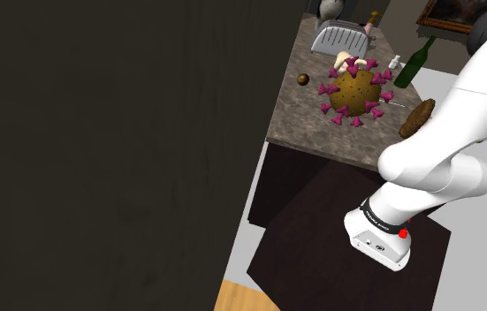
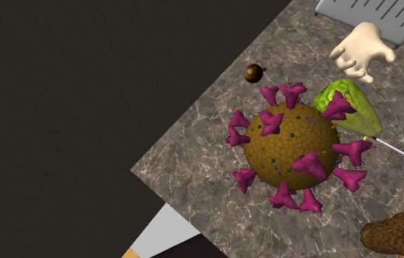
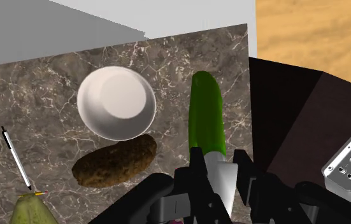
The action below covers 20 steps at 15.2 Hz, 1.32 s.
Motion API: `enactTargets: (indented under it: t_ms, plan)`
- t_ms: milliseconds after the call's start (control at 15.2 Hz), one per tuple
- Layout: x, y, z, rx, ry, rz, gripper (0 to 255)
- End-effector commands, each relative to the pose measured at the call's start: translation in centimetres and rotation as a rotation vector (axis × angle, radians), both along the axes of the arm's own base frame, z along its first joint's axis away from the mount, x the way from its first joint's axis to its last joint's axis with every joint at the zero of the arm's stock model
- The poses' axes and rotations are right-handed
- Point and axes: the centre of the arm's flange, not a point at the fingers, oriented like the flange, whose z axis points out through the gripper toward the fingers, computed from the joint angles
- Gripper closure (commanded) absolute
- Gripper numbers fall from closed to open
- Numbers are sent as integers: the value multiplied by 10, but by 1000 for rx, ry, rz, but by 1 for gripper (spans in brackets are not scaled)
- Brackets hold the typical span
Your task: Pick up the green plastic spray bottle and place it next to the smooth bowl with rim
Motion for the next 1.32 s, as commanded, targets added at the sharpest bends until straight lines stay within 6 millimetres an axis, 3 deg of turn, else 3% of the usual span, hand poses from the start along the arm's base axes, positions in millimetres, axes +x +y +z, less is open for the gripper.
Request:
enactTargets:
  t_ms: [0,1254]
  plan:
    - [-23,-10,0,0,-2,3,255]
    - [-23,-10,-100,0,-2,3,255]
